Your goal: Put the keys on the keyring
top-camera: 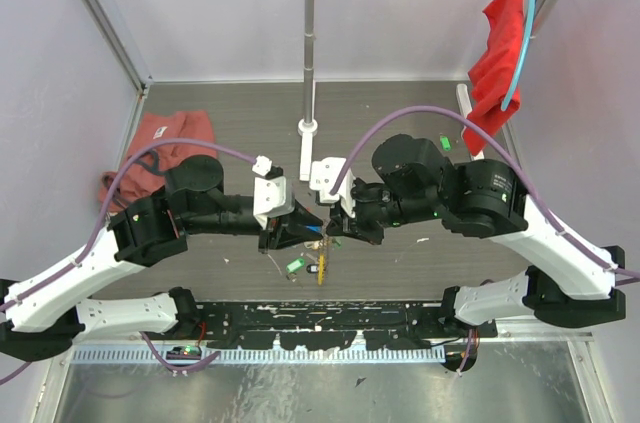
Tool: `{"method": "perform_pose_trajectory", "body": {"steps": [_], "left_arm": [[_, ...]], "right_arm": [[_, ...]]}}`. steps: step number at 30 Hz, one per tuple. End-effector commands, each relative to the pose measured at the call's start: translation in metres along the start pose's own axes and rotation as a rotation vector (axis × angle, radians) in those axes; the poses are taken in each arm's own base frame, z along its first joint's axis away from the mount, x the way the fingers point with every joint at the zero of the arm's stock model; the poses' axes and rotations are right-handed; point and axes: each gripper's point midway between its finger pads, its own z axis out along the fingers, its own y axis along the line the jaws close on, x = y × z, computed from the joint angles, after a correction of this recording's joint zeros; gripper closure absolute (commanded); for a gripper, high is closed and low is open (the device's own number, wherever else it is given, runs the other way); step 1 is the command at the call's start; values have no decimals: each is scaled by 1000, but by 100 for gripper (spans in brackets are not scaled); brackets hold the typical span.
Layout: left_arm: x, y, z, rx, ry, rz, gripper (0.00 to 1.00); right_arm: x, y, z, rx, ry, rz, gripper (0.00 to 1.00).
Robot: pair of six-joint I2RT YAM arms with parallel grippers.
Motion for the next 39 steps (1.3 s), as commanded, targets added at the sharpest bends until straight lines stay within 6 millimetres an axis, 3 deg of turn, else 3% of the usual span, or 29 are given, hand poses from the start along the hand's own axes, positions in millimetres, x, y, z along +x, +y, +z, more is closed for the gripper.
{"method": "perform_pose_trajectory", "body": {"steps": [1,16,22,24,30,39], "left_arm": [[-13,-6,-5,22,-23,9,70],[-16,-6,1,41,-27,6,82],[-14,-5,1,34,-22,10,100],[-14,-4,0,27,-23,13,100],[-20,8,-7,-60,-58,15,100],[-28,15,-19,-144,-166,-15,100]], "right_arm": [[-22,0,-13,16,-108,-27,99],[-22,-1,-8,18,-117,-30,99],[-21,-3,-8,32,-115,-29,99],[-22,-5,-10,46,-125,-27,99],[-31,-12,-21,109,-205,-4,75],[-49,-42,-62,352,-514,181,61]]}}
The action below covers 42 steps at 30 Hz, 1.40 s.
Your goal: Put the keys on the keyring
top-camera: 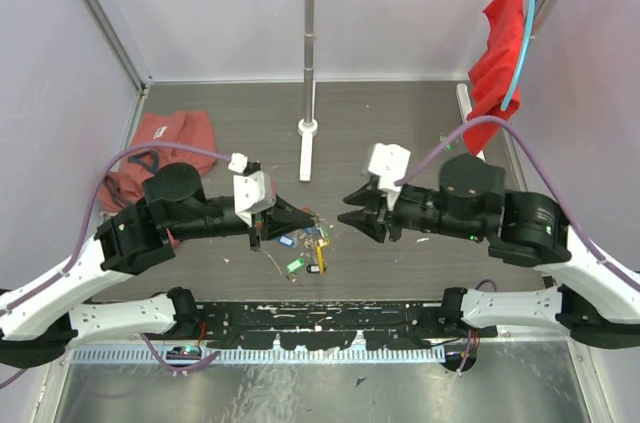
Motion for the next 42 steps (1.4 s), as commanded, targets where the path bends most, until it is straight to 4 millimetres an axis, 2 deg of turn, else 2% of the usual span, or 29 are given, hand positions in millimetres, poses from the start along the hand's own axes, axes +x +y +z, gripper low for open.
{"method": "perform_pose_trajectory", "body": {"steps": [1,5,10,13,18,24,30,42], "left_arm": [[-21,6,-4,-50,-114,-13,100],[-23,10,-5,-82,-143,-25,100],[-25,16,-9,-123,-168,-30,100],[-25,17,-8,-128,-172,-34,100],[-25,18,-7,-132,-172,-39,100],[-24,23,-10,-167,-174,-48,100],[-20,32,-12,-219,-161,-58,100],[-26,42,-17,-281,-193,-59,100]], "right_arm": [[-43,-26,-23,177,-280,169,58],[-39,-25,-21,184,-355,336,52],[-45,-11,-17,97,-396,456,52],[-49,-10,-15,79,-410,506,52],[-51,-18,-9,24,-424,596,51],[-37,-38,-5,-86,-450,728,51],[-41,-37,-7,-138,-499,726,56],[-30,-32,12,-210,-482,788,58]]}}
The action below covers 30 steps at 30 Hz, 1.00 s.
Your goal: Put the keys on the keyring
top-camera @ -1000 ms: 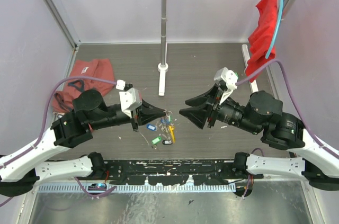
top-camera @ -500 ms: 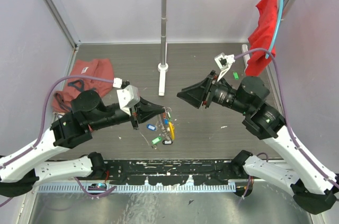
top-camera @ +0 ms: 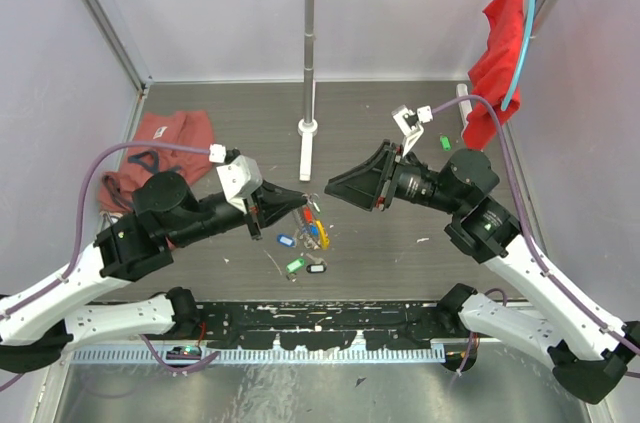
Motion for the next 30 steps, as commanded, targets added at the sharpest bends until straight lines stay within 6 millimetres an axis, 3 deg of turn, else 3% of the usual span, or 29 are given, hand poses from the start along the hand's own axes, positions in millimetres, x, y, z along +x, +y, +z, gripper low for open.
{"method": "perform_pose_trajectory", "body": {"steps": [1,11,30], "left_arm": [[-18,4,-4,-29,-79,-2,100],[-18,3,-2,-22,-76,-5,100],[-18,4,0,-26,-73,1,100]], "right_arm": [[-8,23,3,-94,-21,-24,58],[6,28,15,-118,33,-24,58],[7,24,13,-83,31,-45,93]]}}
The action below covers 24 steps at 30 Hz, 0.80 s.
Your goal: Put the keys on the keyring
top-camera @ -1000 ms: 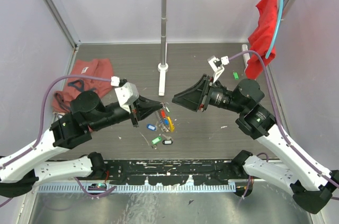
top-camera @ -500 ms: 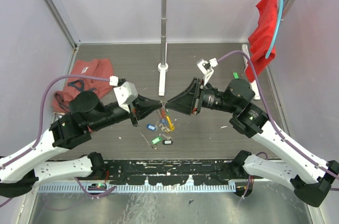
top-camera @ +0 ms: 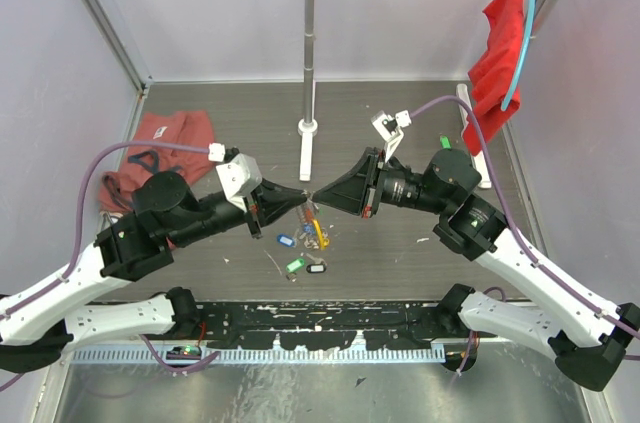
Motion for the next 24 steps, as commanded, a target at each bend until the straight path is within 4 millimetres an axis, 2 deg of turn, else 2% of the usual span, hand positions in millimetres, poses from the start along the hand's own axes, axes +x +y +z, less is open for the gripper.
{"method": "perform_pose_trajectory", "body": {"steps": [1,8,21,24], "left_arm": [[-17,1,0,-10,-67,4,100],[-21,3,-3,-22,-92,8,100],[-23,1,-2,-5,-102,8,100],[-23,0,-1,-3,-103,8,100]], "right_arm": [[-15,16,-6,-22,-44,-65,95],[-12,14,-7,-8,-37,-57,99],[-5,8,1,-17,-1,-22,98],[-3,6,3,-15,6,-15,95]]}}
